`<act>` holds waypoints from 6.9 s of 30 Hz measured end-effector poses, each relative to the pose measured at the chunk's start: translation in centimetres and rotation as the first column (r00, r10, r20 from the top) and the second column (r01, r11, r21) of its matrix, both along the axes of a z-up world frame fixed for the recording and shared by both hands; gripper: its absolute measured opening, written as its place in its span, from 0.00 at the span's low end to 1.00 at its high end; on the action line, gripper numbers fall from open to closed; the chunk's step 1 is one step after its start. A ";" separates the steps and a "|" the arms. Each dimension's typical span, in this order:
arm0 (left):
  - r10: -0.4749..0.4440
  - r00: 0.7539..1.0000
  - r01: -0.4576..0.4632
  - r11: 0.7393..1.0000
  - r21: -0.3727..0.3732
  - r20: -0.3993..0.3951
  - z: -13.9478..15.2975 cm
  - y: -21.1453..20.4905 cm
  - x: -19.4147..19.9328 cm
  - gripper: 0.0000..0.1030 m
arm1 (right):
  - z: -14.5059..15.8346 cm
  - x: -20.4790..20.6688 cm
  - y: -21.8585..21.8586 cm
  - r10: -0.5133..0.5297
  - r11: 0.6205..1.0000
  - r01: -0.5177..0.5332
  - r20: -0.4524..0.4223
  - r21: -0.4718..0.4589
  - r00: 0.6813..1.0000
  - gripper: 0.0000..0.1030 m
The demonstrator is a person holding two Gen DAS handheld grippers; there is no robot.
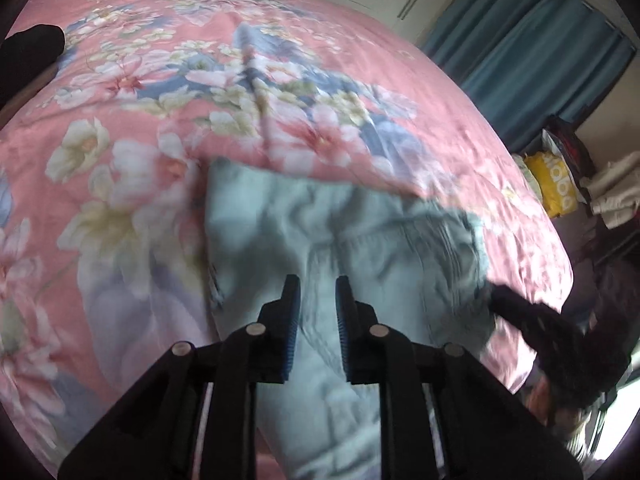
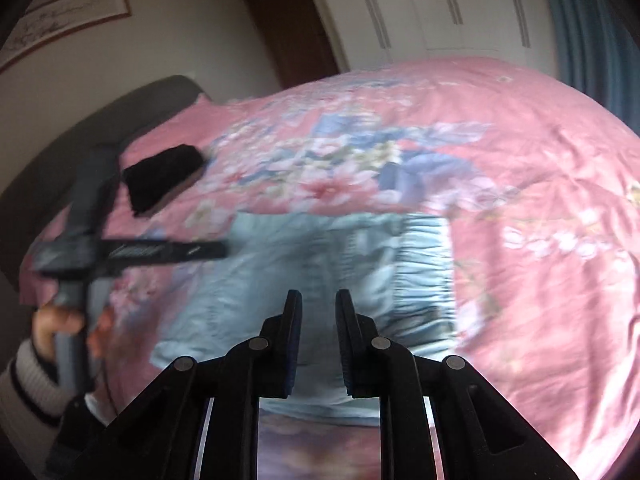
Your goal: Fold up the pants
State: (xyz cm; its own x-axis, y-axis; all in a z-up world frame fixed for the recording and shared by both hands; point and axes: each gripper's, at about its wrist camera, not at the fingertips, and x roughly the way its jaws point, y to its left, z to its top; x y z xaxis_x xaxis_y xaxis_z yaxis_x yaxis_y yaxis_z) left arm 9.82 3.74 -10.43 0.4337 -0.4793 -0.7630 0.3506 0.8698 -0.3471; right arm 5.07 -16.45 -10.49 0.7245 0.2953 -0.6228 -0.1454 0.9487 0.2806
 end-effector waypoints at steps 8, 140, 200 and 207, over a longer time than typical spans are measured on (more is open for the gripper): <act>0.006 1.000 -0.003 0.997 0.083 -0.031 -2.7 -0.9 -2.7 0.17 | -2.5 0.3 0.6 -0.002 1.000 0.000 -0.122 -0.018 0.993 0.17; 0.189 0.949 -0.211 0.975 0.065 0.251 7.0 4.6 6.0 0.23 | 5.2 13.1 5.9 0.177 0.965 -0.196 0.117 0.173 0.977 0.38; 0.228 0.971 -0.236 0.956 0.173 0.065 -1.3 5.0 13.0 0.28 | -2.5 19.1 6.0 0.137 0.983 -0.119 -0.135 0.138 0.981 0.39; 0.231 0.971 -0.237 0.955 0.176 0.056 -1.5 5.2 13.1 0.32 | -2.9 19.2 5.9 0.132 0.982 -0.109 -0.148 0.151 0.980 0.40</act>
